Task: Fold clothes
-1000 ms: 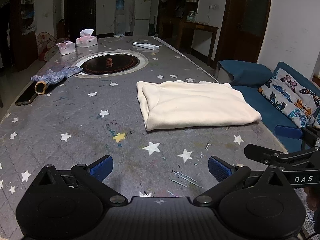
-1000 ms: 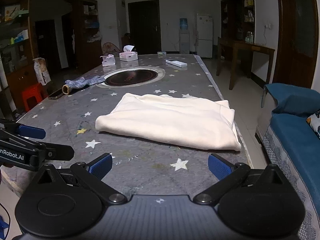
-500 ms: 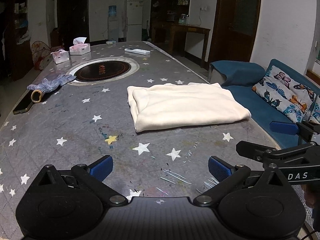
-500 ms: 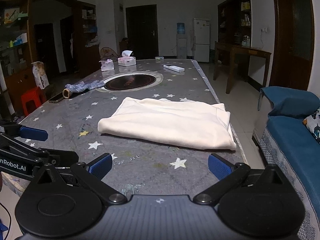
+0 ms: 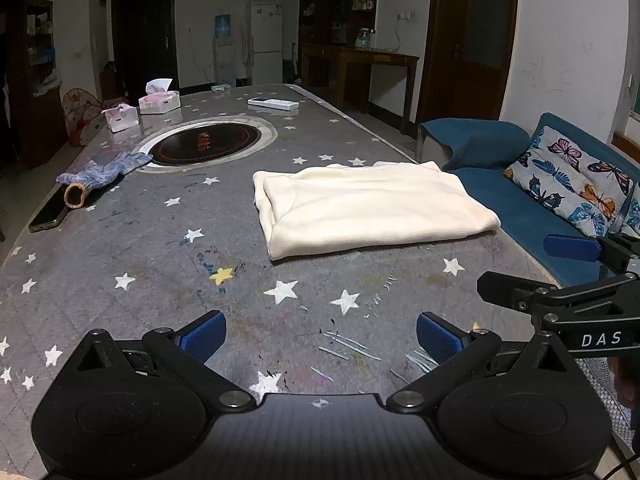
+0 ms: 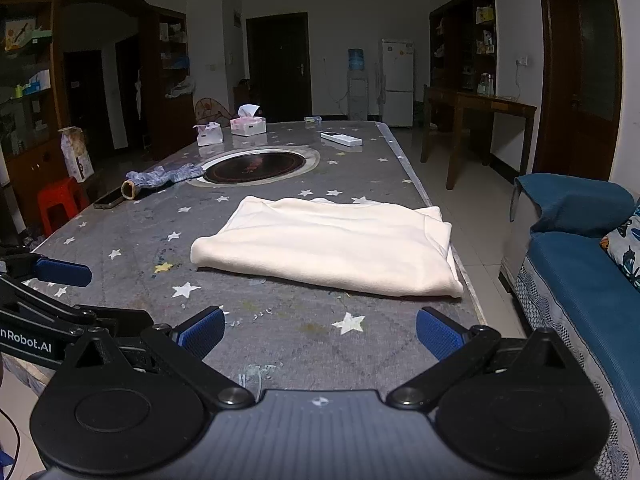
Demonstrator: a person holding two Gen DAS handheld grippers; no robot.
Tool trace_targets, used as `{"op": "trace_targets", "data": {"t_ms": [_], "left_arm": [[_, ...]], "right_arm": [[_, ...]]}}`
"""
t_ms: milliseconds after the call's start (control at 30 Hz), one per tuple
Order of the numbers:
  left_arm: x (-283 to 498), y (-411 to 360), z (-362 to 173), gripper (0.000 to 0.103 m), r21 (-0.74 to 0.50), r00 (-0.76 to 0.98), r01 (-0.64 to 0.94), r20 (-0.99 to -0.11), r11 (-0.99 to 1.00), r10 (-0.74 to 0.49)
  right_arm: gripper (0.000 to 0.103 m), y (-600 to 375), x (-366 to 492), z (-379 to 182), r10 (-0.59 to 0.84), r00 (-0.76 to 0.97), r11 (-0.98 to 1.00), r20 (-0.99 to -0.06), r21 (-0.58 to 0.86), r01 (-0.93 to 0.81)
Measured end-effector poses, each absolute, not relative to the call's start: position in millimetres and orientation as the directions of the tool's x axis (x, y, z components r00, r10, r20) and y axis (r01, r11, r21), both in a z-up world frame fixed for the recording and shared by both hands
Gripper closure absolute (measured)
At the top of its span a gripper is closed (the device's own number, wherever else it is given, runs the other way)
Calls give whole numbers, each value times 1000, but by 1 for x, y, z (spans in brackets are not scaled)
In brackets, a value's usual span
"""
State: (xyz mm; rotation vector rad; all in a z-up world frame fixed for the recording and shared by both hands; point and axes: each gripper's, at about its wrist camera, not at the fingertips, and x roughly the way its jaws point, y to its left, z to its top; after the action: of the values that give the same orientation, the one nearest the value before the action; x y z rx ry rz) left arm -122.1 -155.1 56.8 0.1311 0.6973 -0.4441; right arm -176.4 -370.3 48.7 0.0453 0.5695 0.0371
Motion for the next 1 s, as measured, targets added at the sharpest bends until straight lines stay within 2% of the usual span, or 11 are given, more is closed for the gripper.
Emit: {"op": "trace_targets", "data": {"t_ms": [500,1000], "left_arm": [[-137,-160,62,0,-2,698,436,-631,900,-340],[-117,-166,53,0,-5,682,436,-650,900,-334]], "right_arm": [[0,-373,-193,53,49,865,998,-500,59,-22],[0,-378,-174,44,48,846,998,-530,68,-15]]}}
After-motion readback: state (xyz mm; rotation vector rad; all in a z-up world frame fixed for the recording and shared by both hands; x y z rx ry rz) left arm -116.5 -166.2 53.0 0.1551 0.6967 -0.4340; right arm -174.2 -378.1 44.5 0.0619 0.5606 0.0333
